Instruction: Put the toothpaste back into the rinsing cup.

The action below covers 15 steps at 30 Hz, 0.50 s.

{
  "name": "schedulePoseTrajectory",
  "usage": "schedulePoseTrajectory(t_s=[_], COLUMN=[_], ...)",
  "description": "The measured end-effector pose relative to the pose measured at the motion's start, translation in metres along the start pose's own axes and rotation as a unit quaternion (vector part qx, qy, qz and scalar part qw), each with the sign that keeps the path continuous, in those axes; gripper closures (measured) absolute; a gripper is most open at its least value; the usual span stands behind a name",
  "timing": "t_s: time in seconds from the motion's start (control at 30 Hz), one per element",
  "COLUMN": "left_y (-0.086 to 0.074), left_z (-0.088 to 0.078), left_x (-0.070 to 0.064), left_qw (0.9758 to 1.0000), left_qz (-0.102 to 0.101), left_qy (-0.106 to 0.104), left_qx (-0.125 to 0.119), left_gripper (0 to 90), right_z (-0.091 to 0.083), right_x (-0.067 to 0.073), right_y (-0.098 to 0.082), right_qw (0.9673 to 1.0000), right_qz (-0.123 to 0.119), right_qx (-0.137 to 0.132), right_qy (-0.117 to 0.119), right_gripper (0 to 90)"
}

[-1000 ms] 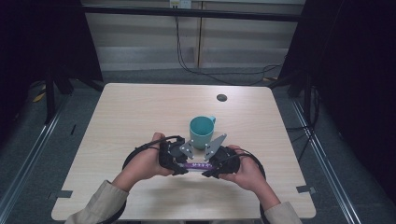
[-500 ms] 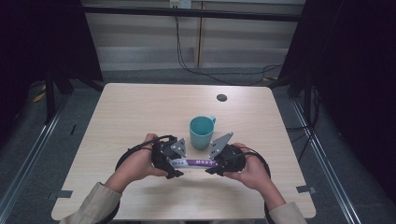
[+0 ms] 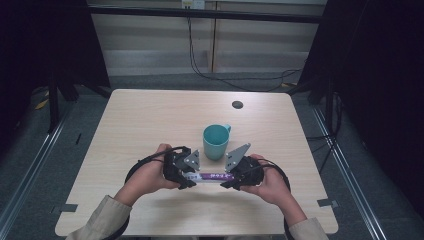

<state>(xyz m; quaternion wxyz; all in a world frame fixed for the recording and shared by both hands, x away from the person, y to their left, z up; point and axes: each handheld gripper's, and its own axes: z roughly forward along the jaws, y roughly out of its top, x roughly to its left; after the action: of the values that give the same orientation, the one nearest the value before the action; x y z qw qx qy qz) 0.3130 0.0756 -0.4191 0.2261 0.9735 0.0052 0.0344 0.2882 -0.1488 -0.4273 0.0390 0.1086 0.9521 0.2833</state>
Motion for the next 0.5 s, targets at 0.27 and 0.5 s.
schedulePoseTrajectory(t_s=[0.27, 0.5], left_y=[0.002, 0.008], left_z=[-0.005, -0.005], left_x=[-0.003, -0.005], left_qw=[0.9997, 0.9994], left_qz=[0.007, 0.032], left_qy=[0.006, 0.009], left_qx=[-0.022, -0.012], left_gripper=[62.6, 65.9], right_z=[0.003, 0.004], right_x=[-0.002, -0.001], right_y=[-0.010, -0.011], right_qw=[0.9997, 0.9998], right_qz=[0.011, 0.010], right_qx=[-0.018, -0.017], right_qy=[0.012, 0.005], right_gripper=[70.2, 58.0])
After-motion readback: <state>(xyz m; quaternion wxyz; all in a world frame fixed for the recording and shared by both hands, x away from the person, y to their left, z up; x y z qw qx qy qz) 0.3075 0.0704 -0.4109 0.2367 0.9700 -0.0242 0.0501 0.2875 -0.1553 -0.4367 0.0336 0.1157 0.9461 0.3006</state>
